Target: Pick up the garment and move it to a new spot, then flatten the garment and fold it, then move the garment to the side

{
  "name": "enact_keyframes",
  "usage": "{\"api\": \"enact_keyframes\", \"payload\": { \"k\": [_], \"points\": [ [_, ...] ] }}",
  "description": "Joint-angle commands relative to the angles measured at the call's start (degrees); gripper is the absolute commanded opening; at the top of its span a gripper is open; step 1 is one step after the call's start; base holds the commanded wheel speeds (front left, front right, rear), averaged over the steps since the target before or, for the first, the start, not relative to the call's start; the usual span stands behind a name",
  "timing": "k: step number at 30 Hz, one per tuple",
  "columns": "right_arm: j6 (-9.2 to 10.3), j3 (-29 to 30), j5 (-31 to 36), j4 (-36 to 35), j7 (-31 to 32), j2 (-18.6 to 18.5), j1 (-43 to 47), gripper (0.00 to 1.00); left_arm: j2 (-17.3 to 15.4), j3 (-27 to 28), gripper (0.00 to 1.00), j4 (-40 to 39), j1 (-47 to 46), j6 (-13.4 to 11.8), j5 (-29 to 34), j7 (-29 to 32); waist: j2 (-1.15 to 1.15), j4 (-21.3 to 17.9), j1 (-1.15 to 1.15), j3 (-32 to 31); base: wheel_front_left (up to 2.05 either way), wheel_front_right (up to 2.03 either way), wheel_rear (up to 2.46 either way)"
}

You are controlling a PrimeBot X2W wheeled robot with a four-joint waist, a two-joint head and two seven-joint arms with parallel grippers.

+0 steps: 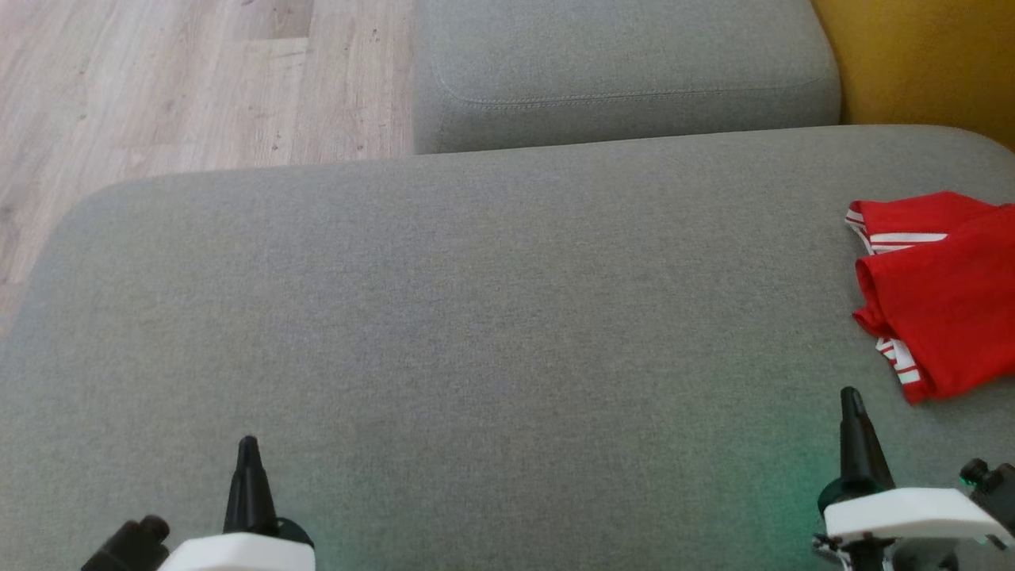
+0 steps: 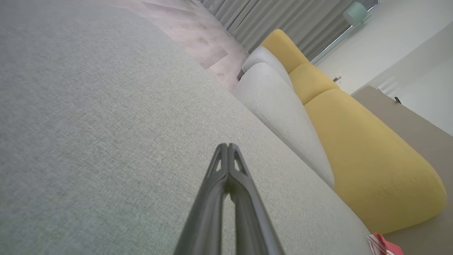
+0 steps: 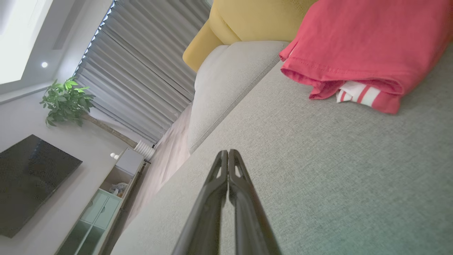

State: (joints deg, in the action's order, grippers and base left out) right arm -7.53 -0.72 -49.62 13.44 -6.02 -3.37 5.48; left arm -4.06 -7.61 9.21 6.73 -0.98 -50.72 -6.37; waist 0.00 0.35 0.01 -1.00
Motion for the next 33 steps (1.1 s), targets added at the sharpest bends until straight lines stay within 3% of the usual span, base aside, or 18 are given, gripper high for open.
{"api": "enact_keyframes", "payload": {
  "k": [1,33],
  "points": [
    [0.02,-0.08,-1.86,-1.61,0.35,-1.05,-3.07,0.0,-0.74,1.65,0.0,-1.29,-3.28,0.66,-1.69,0.38,0.0,0.0,0.0,0.02,0.0,0.0,0.0],
    [0.03,2.38,-23.9,-0.56,5.55,-1.2,-7.38,0.0,-0.78,6.64,0.0,1.78,-8.12,4.68,-23.35,5.65,0.0,-0.18,-0.01,0.62,0.0,0.0,0.0]
  ]
}}
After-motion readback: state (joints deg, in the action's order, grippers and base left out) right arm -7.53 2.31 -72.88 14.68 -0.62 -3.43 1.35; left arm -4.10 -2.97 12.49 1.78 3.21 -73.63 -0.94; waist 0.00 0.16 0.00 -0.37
